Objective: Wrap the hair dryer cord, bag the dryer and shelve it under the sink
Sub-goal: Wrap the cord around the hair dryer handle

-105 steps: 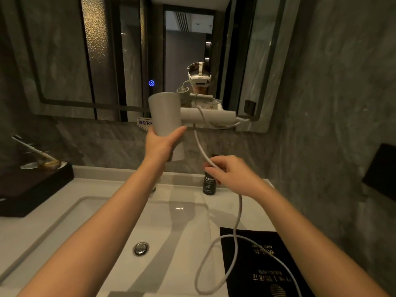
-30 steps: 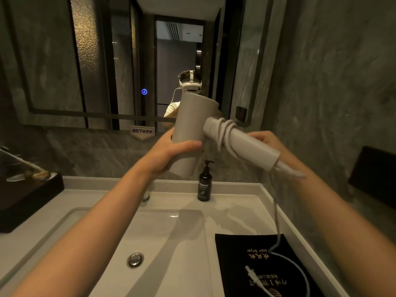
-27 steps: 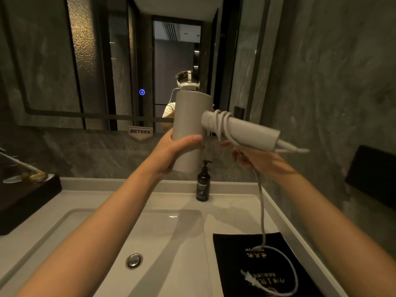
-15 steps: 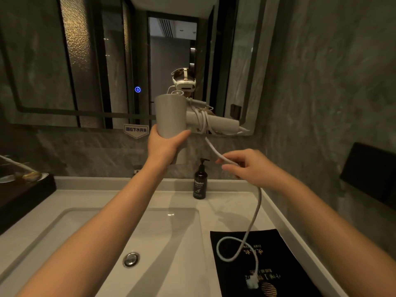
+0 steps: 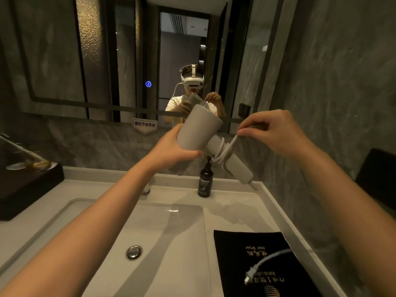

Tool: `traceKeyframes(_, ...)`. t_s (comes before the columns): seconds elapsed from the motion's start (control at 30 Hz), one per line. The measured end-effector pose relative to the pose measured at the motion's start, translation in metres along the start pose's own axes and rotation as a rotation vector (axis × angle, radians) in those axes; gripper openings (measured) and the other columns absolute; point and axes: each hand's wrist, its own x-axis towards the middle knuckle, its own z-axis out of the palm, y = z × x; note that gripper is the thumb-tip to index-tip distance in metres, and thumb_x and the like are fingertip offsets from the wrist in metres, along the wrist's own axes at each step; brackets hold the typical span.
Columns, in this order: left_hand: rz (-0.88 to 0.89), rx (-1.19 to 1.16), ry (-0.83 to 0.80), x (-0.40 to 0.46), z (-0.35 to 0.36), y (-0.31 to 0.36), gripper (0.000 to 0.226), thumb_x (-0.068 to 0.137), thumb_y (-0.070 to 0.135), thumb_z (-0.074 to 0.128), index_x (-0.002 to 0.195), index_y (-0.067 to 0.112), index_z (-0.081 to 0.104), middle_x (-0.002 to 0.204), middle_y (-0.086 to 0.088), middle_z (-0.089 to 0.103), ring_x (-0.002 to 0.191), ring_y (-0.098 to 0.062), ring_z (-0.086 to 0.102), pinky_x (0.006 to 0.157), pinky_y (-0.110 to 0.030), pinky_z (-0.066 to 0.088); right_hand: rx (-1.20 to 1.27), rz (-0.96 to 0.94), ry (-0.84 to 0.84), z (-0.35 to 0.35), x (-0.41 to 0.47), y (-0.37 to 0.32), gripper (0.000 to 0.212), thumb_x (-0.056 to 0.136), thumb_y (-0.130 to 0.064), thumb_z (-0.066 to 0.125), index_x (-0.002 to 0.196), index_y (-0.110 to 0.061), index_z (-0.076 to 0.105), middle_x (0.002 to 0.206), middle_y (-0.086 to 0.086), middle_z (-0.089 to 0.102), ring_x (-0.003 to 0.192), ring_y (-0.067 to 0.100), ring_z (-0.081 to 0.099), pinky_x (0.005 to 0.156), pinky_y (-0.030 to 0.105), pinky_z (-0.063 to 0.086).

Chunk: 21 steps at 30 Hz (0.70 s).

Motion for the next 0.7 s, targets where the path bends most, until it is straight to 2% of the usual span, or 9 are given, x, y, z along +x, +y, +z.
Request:
traceKeyframes(0.1,0.008,-0.061,-0.109,-0.004,-0.001,0.003,0.063,0.074,0.024,0.079,0.122,0.034,0.039,0.106,0.013,0.050,0.094,-0.008,0.056,0.068,-0.018,0.048,0.112,0.011,-0.020,0.000,0.001,0.004,0.010,0.080,-0.022,0.071,0.089,-0.027,0.071,0.083,-0.012,0.069,0.081,0.002,0.066,0.073,0.015,0.055)
traceKeyframes(0.23,-0.018,-0.181,-0.207,-0.007,0.000,0.006,0.051,0.074,0.025,0.079,0.106,0.044,0.044,0.106,0.007,0.053,0.094,-0.012,0.059,0.070,-0.020,0.050,0.305,0.045,0.002,0.003,-0.001,0.012,0.010,0.078,-0.020,0.072,0.085,-0.026,0.072,0.082,-0.009,0.070,0.081,0.004,0.067,0.075,0.015,0.055)
traceKeyframes(0.3,-0.011,-0.223,-0.258,-0.008,0.001,0.010,0.054,0.067,0.031,0.081,0.107,0.042,0.046,0.107,0.004,0.056,0.094,-0.013,0.062,0.071,-0.022,0.053,0.366,0.114,-0.001,0.010,-0.001,0.018,0.007,0.076,-0.025,0.072,0.078,-0.031,0.073,0.075,-0.011,0.071,0.076,0.005,0.067,0.071,0.016,0.055)
traceKeyframes(0.37,-0.007,-0.325,-0.281,-0.007,0.005,0.013,0.061,0.055,0.039,0.078,0.109,0.035,0.050,0.105,0.000,0.059,0.089,-0.011,0.066,0.070,-0.023,0.056,0.465,0.196,0.014,0.017,-0.002,0.025,0.019,0.081,-0.023,0.068,0.066,-0.035,0.073,0.064,-0.013,0.069,0.063,0.001,0.062,0.060,0.014,0.051)
traceKeyframes(0.47,-0.026,-0.480,-0.226,-0.004,0.010,0.016,0.068,0.051,0.039,0.075,0.113,0.023,0.052,0.102,-0.006,0.063,0.081,-0.010,0.068,0.066,-0.023,0.055,0.654,0.320,0.033,0.024,-0.015,0.025,0.031,0.090,-0.017,0.058,0.063,-0.019,0.072,0.053,-0.009,0.066,0.057,0.005,0.061,0.050,0.017,0.049)
traceKeyframes(0.53,-0.040,-0.543,-0.161,-0.002,0.013,0.019,0.072,0.053,0.039,0.075,0.118,0.017,0.053,0.101,-0.007,0.065,0.081,-0.013,0.068,0.064,-0.026,0.056,0.836,0.488,0.080,0.038,-0.027,0.021,0.025,0.087,-0.019,0.065,0.068,-0.003,0.063,0.044,-0.003,0.061,0.048,0.004,0.061,0.048,0.016,0.047)
traceKeyframes(0.57,-0.057,-0.574,-0.121,-0.001,0.015,0.022,0.070,0.055,0.037,0.076,0.118,0.016,0.053,0.099,-0.007,0.066,0.079,-0.013,0.068,0.062,-0.027,0.056,0.910,0.537,0.134,0.045,-0.029,0.023,0.026,0.084,-0.025,0.070,0.075,-0.002,0.060,0.047,-0.004,0.061,0.043,0.001,0.058,0.049,0.017,0.044)
traceKeyframes(0.67,-0.114,-0.661,0.034,0.004,0.020,0.028,0.035,0.077,0.023,0.074,0.106,0.021,0.055,0.094,-0.002,0.065,0.077,-0.011,0.066,0.062,-0.027,0.056,0.884,0.527,0.156,0.060,-0.028,0.025,0.027,0.089,-0.029,0.058,0.076,-0.007,0.067,0.047,-0.007,0.054,0.036,0.005,0.043,0.039,0.018,0.033)
traceKeyframes(0.7,-0.131,-0.681,0.078,0.006,0.022,0.029,0.031,0.081,0.021,0.070,0.108,0.021,0.055,0.096,-0.002,0.065,0.081,-0.013,0.066,0.064,-0.029,0.056,0.844,0.513,0.132,0.063,-0.028,0.026,0.029,0.088,-0.034,0.057,0.076,-0.011,0.070,0.049,-0.005,0.053,0.037,0.007,0.040,0.037,0.019,0.032)
